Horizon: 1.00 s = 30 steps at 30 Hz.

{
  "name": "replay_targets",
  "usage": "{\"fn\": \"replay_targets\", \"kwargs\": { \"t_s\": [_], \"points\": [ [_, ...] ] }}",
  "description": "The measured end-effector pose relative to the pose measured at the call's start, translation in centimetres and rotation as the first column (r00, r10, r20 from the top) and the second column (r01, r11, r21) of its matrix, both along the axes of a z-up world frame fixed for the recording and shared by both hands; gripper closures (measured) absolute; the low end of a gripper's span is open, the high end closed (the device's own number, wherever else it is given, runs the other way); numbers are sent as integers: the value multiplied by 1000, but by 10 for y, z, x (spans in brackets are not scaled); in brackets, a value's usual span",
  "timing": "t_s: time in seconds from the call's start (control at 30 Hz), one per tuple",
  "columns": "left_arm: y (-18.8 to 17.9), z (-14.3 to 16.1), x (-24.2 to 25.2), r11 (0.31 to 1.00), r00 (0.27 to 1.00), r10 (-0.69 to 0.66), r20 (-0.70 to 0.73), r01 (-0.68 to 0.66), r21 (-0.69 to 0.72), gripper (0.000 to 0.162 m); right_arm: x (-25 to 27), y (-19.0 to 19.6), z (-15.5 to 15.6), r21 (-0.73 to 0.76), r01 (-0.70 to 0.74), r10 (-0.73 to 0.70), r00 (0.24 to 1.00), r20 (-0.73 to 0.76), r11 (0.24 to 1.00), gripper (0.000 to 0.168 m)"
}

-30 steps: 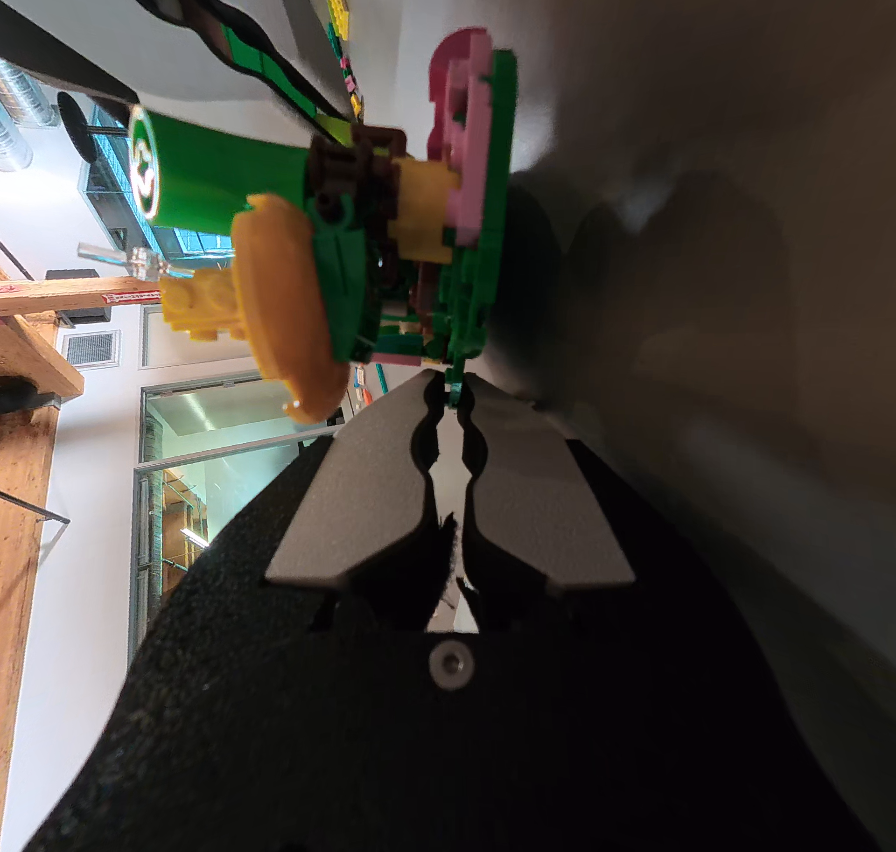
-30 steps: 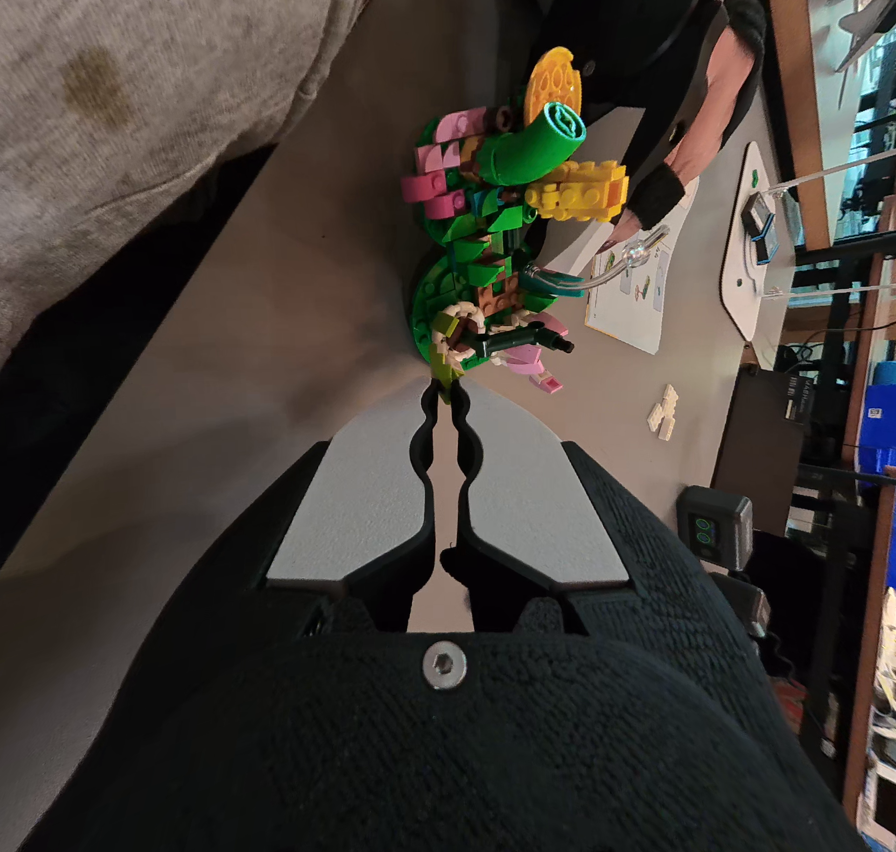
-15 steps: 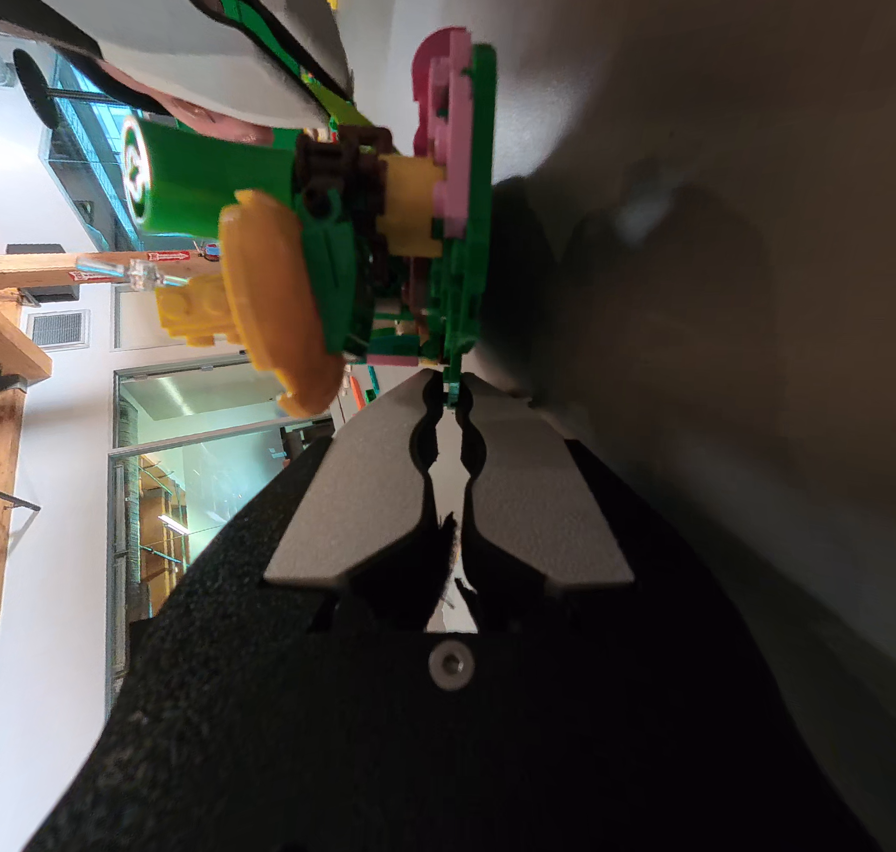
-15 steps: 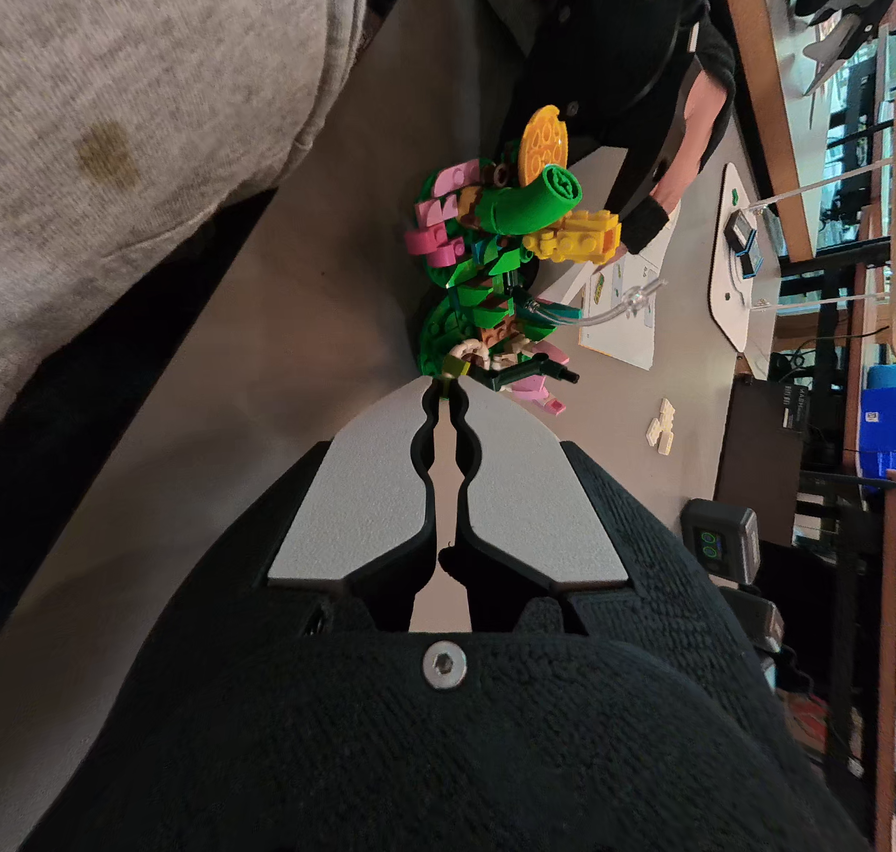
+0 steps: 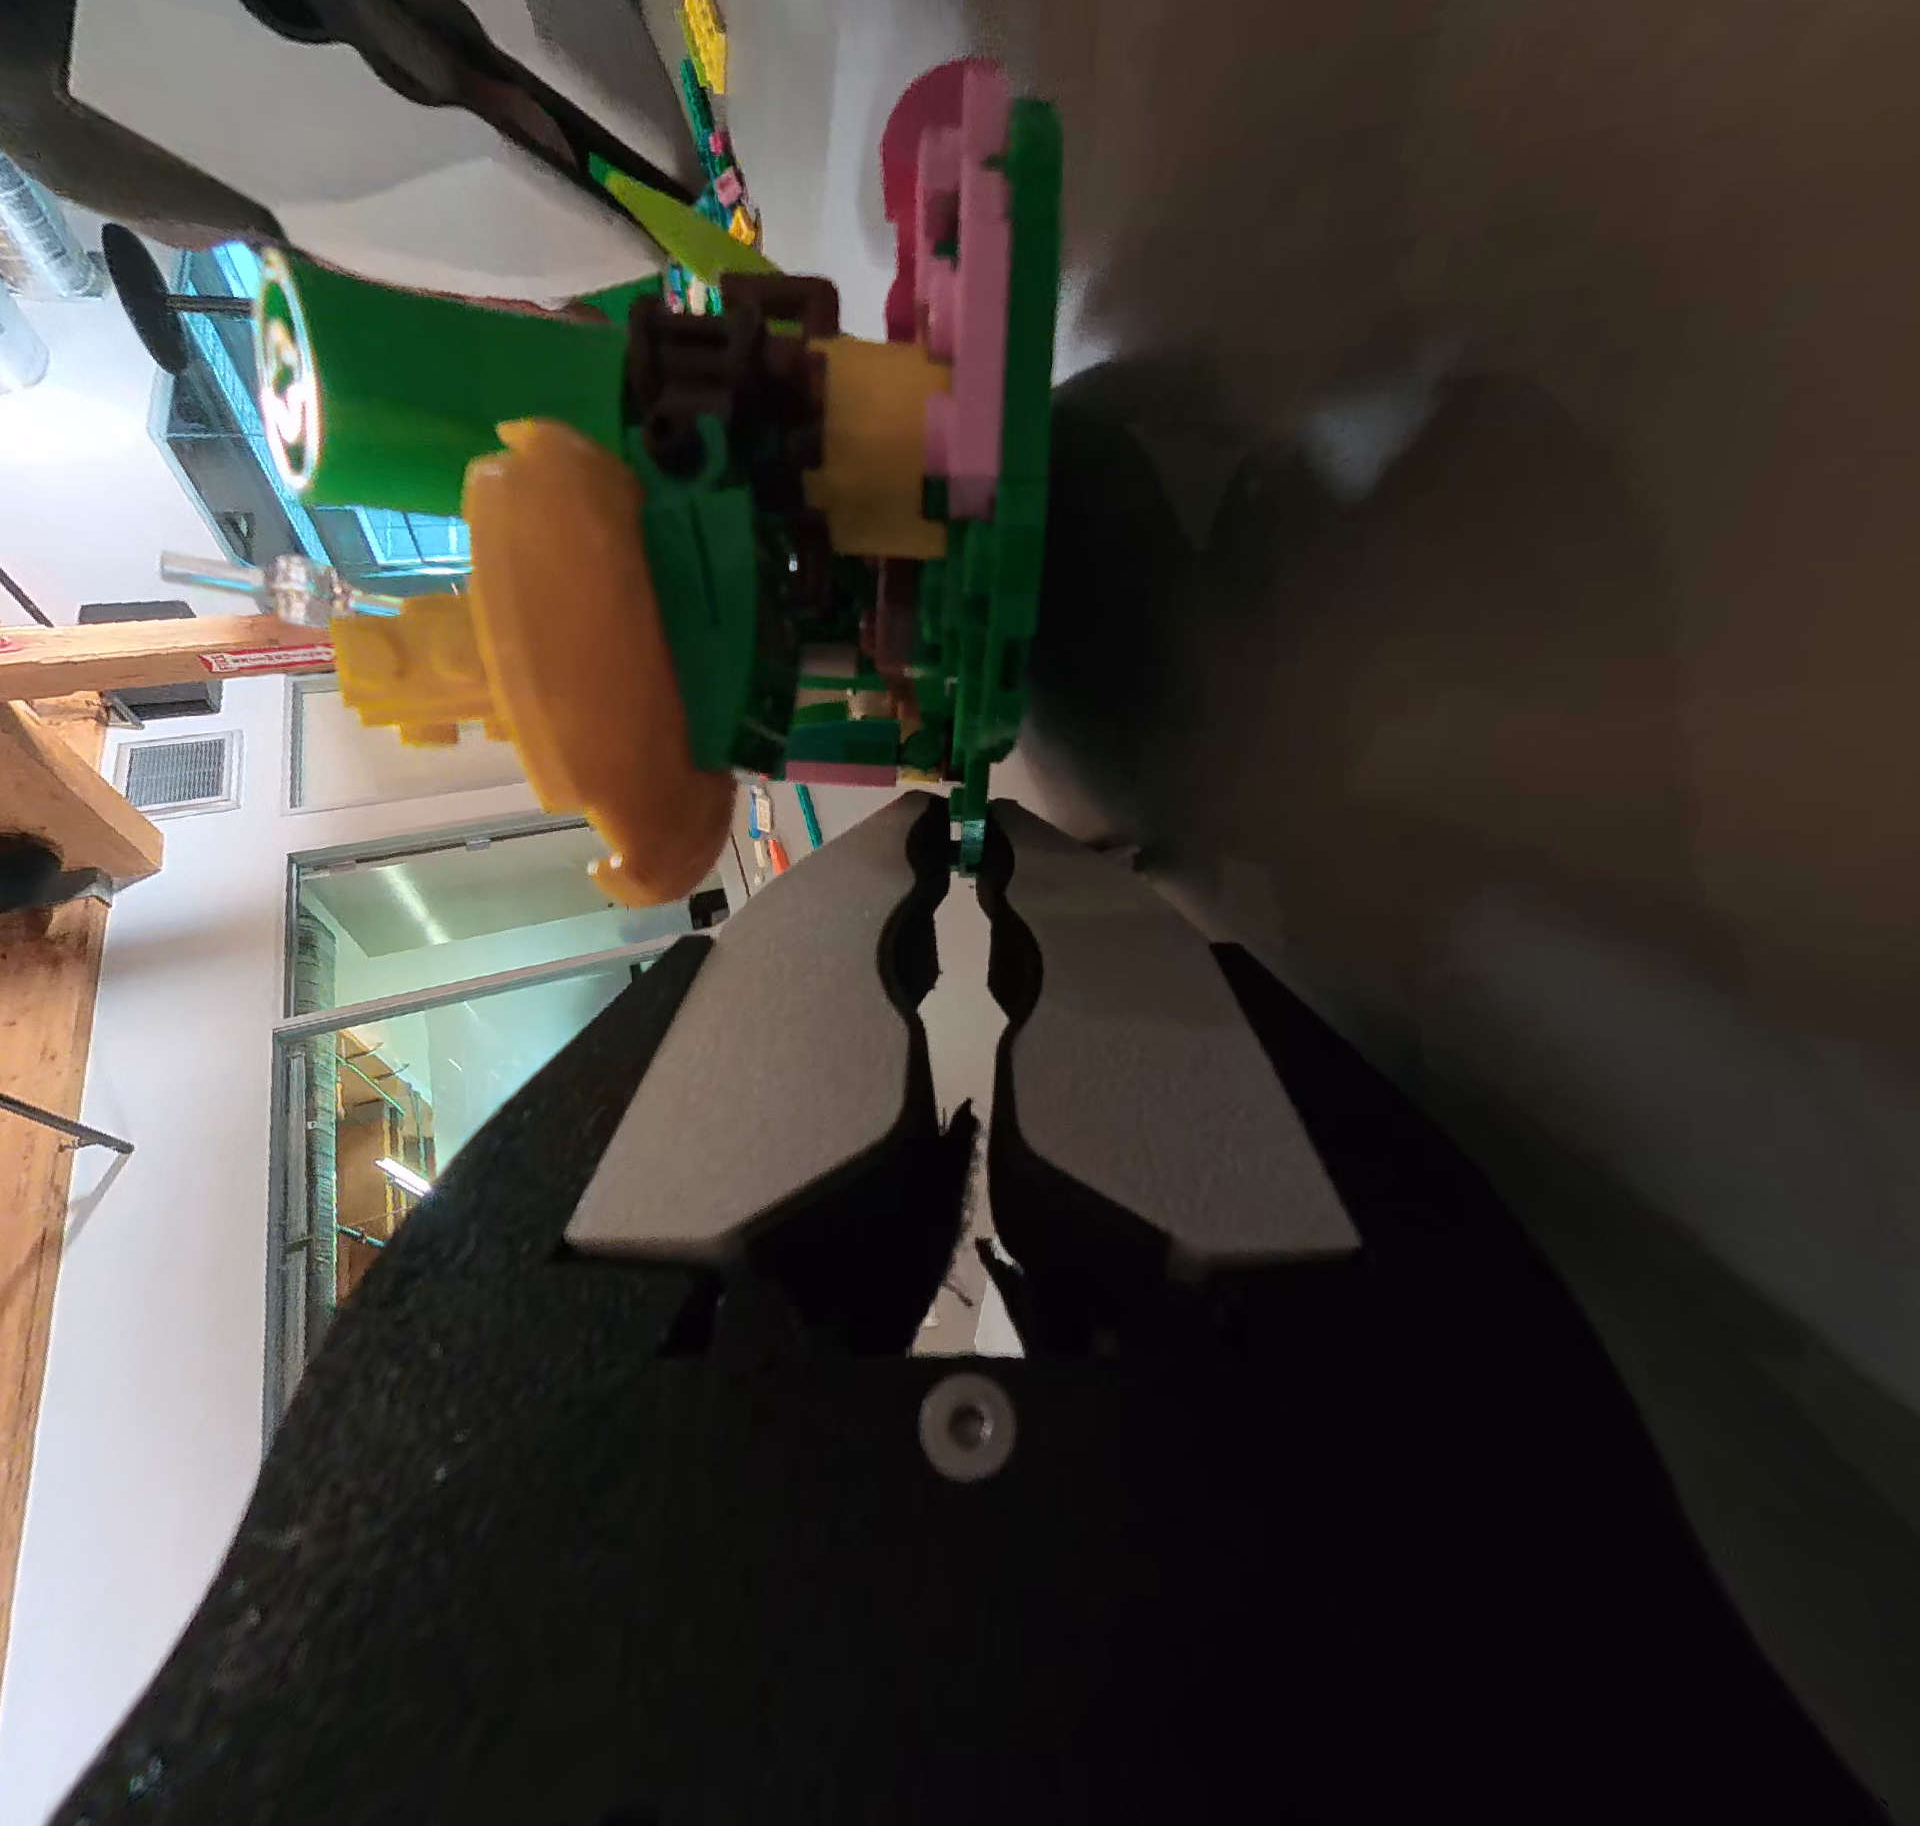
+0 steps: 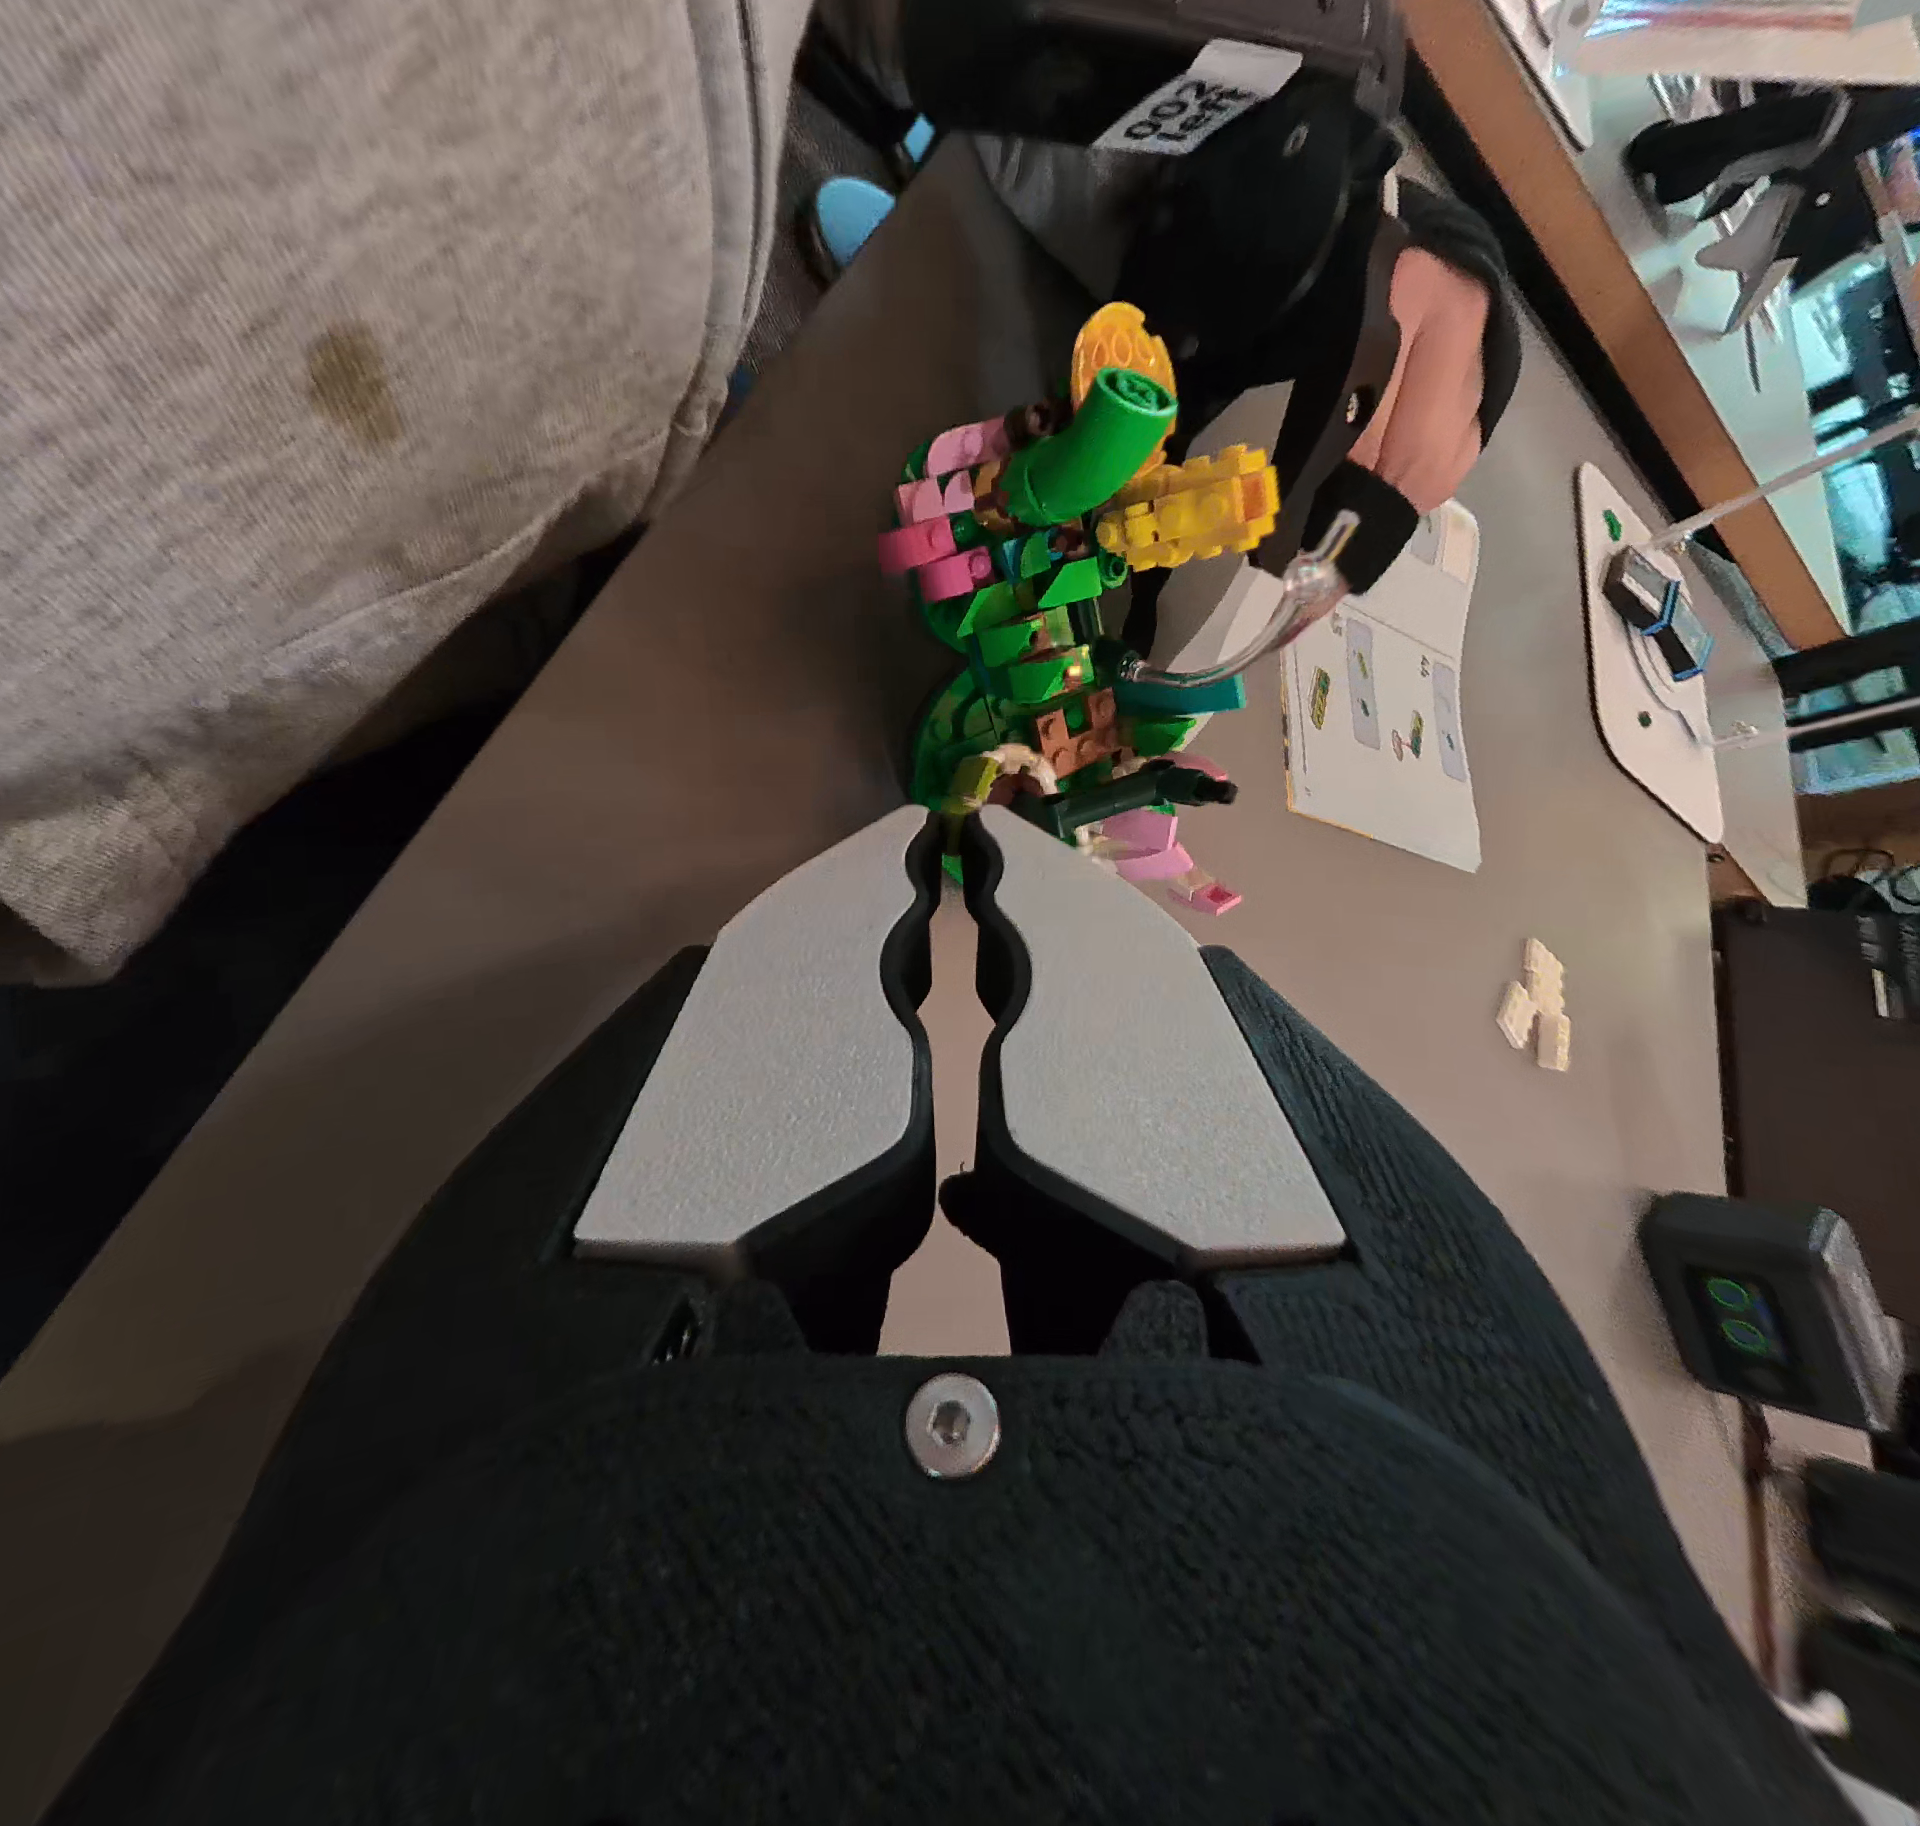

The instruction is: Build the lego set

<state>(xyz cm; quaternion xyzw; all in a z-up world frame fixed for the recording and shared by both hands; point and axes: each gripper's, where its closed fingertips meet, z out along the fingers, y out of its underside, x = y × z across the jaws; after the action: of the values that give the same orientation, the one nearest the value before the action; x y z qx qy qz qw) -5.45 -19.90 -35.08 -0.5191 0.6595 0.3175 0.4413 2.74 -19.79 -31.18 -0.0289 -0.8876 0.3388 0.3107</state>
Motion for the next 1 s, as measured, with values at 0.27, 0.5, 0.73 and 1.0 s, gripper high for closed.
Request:
{"fn": "replay_targets", "kwargs": {
  "t_s": [0.27,0.5,0.73,1.0],
  "points": [
    [-2,0,2,999,999,-34,3,34,-8,157,-1,1,-2,15,-42,42,999,4,999,166],
    [-3,1,2,999,999,-39,17,39,-15,157,0,0,-3,-23,-80,81,996,41,997,166],
    [-4,2,2,999,999,-41,23,41,-17,157,-1,1,-1,-63,-89,91,995,39,994,166],
    [-5,2,0,999,999,-31,24,31,-20,157,-5,5,-1,-50,-64,65,998,5,997,165]
  ]
}}
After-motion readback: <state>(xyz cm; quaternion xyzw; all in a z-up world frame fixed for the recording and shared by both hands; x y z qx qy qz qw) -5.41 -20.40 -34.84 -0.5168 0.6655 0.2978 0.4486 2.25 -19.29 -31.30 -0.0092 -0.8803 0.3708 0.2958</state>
